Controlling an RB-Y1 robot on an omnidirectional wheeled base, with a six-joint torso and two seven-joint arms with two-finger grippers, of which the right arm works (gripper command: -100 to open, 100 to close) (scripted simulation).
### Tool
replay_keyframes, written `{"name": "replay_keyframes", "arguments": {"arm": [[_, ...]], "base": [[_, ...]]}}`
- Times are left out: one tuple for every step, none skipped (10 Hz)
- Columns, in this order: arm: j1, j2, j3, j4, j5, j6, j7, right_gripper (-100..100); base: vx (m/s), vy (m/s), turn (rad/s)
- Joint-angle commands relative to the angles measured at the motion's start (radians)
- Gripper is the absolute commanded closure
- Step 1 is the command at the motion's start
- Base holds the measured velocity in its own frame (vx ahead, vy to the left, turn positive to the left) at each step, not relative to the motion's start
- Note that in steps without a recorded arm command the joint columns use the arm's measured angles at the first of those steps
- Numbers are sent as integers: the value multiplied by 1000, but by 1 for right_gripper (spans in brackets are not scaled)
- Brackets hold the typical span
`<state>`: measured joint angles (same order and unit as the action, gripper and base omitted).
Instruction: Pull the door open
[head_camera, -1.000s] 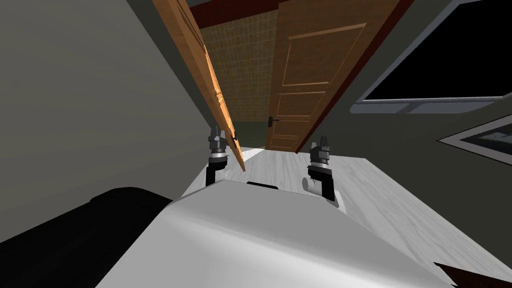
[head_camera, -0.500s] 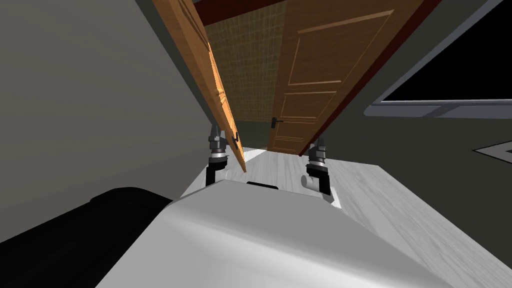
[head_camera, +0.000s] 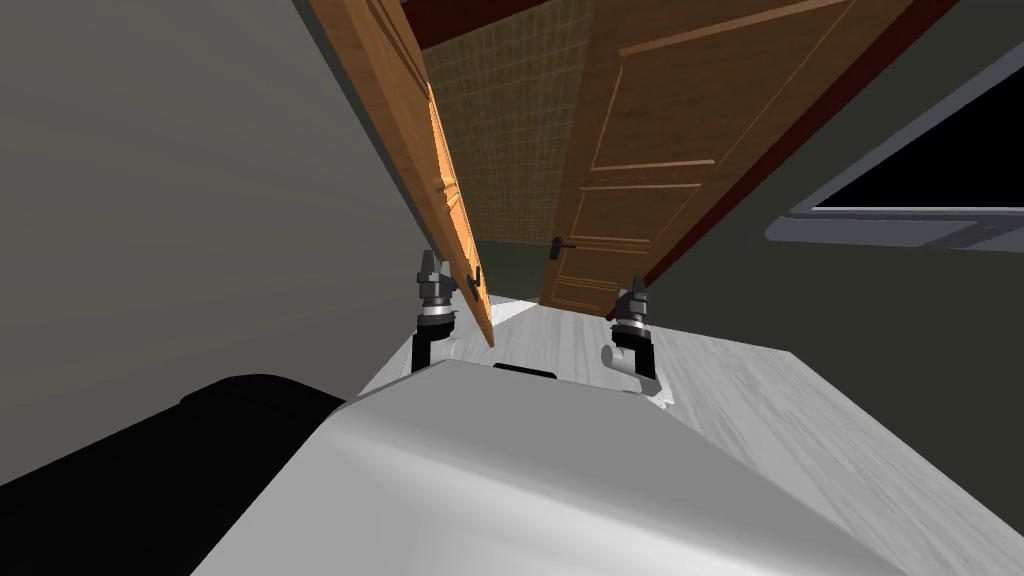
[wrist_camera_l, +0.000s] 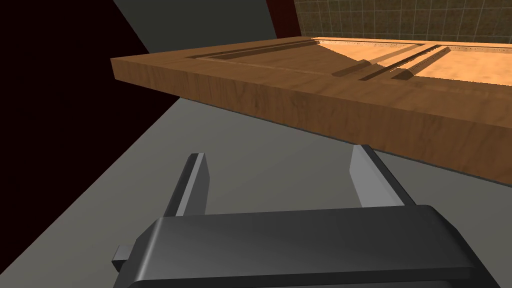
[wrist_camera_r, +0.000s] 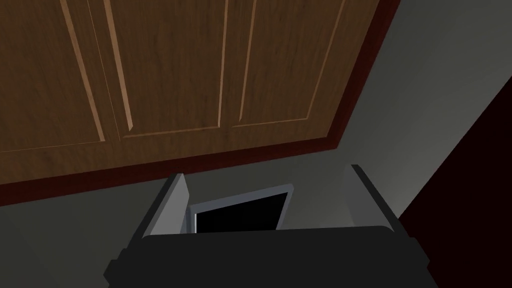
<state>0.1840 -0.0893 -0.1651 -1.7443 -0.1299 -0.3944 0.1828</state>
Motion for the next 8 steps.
{"name": "replay_keyframes", "arguments": {"arm": [[-31, -3, -13, 50, -20, -4, 16, -100], [-50, -6, -21, 82, -32, -6, 25, -100], [-69, -9, -29, 116, -44, -9, 34, -100], [-89, -11, -37, 153, -56, -11, 43, -100], [-109, -14, -45, 187, -69, -14, 52, -100], [-128, -16, -54, 220, -81, -16, 61, -100], [-148, -18, -62, 254, -94, -19, 70, -100], [-168, -21, -70, 285, -106, -22, 79, -100]], "base": [[88, -8, 155], [100, -14, 121], [111, -38, 123], [97, -23, 156], [94, -12, 138], [98, -16, 141], [94, -28, 116], [89, -29, 130]]}}
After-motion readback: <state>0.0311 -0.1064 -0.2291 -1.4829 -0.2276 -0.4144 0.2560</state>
